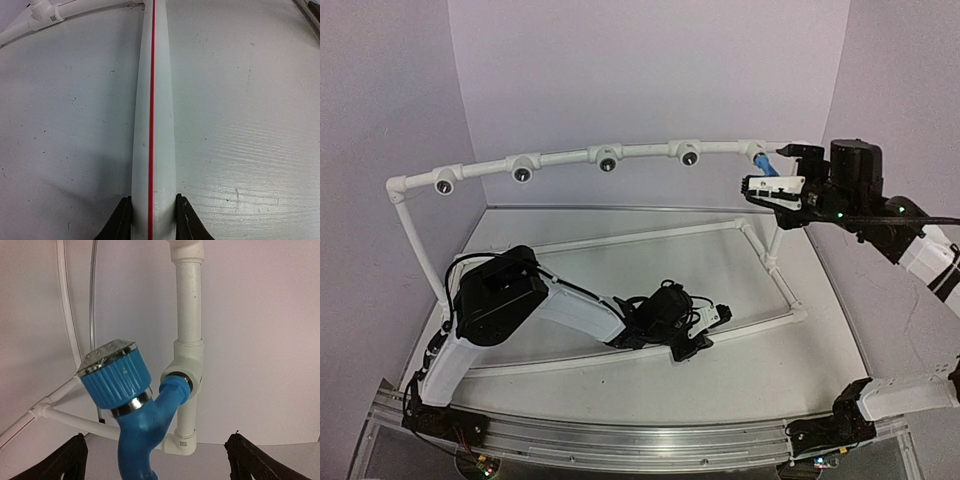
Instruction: Install the water faucets
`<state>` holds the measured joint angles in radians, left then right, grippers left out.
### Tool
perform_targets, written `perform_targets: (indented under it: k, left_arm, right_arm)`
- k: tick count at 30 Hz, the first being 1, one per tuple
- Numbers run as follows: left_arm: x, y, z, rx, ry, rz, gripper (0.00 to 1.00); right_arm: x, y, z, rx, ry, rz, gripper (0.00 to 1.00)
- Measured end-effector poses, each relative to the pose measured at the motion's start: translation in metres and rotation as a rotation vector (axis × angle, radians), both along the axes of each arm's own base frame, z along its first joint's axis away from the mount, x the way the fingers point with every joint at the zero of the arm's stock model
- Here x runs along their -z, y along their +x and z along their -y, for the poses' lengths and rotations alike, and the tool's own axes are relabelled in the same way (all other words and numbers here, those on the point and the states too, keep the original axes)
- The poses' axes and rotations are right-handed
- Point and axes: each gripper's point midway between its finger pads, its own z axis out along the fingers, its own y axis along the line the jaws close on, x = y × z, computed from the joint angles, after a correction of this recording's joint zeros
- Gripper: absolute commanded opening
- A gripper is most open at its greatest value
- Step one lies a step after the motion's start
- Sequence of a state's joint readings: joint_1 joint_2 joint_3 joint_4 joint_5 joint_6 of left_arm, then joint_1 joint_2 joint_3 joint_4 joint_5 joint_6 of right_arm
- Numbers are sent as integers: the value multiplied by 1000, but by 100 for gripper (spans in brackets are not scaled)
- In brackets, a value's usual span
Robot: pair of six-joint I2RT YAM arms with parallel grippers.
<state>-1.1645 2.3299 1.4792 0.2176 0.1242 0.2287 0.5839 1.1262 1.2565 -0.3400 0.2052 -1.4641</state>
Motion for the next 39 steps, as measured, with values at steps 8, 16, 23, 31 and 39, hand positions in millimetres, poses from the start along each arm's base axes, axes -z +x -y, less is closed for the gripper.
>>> perform_targets:
  k: [8,16,23,31,39]
  left_arm:
    - [0,0,0,0,0,-1,0]
    - [0,0,0,1,0,-3,0]
    - [0,0,0,1,-1,-3,0]
    - [0,0,1,0,3,-4,0]
    - [0,0,1,1,2,-6,0]
  right_arm:
    - [9,36,-13,117,-91,96,57]
    - [12,42,-11,242,80,89,30]
    - [10,42,-9,381,725,1,23]
    - [11,42,-6,444,1863,-283,19]
    - [7,43,-7,238,2736,-736,67]
